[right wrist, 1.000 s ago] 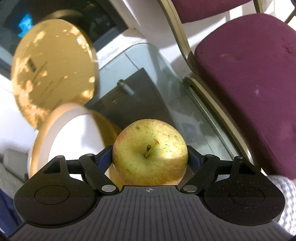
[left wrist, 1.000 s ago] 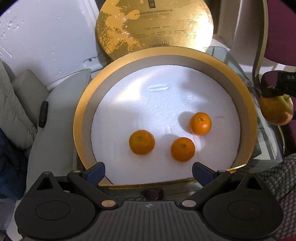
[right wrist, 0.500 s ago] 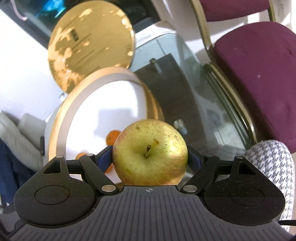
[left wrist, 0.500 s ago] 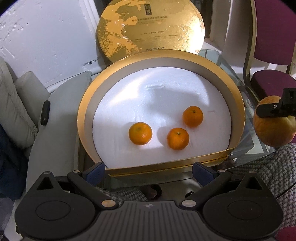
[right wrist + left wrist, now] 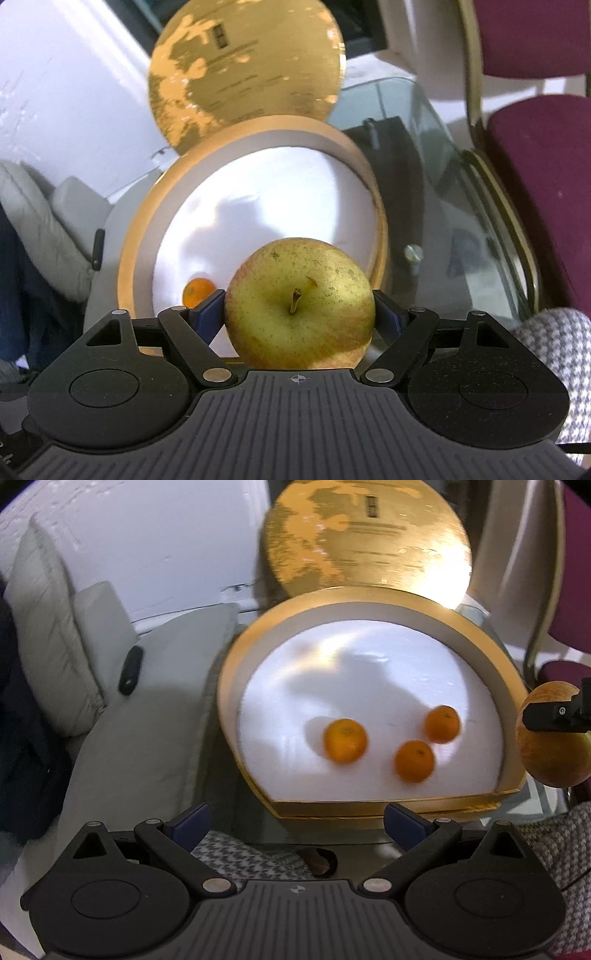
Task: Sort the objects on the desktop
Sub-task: 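Lift the apple with the right gripper and carry it over the foam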
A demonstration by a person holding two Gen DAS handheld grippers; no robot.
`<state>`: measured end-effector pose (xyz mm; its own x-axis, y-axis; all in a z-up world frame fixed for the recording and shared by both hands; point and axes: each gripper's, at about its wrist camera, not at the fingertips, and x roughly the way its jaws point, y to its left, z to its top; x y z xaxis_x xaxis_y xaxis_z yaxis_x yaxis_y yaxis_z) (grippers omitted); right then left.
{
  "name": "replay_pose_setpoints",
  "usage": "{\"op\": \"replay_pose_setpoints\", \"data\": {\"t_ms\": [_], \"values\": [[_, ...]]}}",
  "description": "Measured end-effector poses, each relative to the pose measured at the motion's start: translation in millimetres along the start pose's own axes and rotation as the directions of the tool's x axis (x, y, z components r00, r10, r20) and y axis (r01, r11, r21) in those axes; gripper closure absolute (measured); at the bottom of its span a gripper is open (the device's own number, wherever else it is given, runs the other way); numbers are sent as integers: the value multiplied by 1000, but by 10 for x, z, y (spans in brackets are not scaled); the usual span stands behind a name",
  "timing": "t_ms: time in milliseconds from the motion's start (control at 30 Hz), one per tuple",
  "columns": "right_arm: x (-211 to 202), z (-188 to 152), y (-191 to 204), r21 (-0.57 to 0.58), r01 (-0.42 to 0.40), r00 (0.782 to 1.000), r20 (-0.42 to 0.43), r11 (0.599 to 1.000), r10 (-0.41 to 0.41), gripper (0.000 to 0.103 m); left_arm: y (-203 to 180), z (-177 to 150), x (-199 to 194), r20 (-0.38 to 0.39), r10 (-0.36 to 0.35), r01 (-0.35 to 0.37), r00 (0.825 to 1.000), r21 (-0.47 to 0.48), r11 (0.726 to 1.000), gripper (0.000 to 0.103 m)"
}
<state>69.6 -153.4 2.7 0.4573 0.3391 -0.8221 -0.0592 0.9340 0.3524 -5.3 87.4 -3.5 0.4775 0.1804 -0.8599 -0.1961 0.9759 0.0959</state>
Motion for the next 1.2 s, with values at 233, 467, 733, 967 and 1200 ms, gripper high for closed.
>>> {"op": "replay_pose_setpoints", "data": {"t_ms": [233, 467, 733, 967, 1200], "values": [[210, 145, 343, -77, 3, 1000, -15, 997, -4, 21, 320, -14, 100, -22, 33, -35, 999, -84, 996, 1], [496, 292, 639, -140, 7, 999, -39, 990, -12, 21, 543, -50, 206, -52, 45, -51, 998, -135, 989, 1], [819, 421, 879, -183, 20, 998, -59, 983, -31, 21, 663, -81, 313, -79, 33, -46, 996, -162, 986, 1], [1112, 481, 975, -199, 36, 995, -88, 979, -54, 21, 719, -101, 385, -95, 25, -42, 995, -175, 984, 1], [1444, 540, 1008, -206, 64, 989, -118, 977, -89, 21, 779, -128, 438, -110, 27, -47, 994, -189, 981, 1]]}}
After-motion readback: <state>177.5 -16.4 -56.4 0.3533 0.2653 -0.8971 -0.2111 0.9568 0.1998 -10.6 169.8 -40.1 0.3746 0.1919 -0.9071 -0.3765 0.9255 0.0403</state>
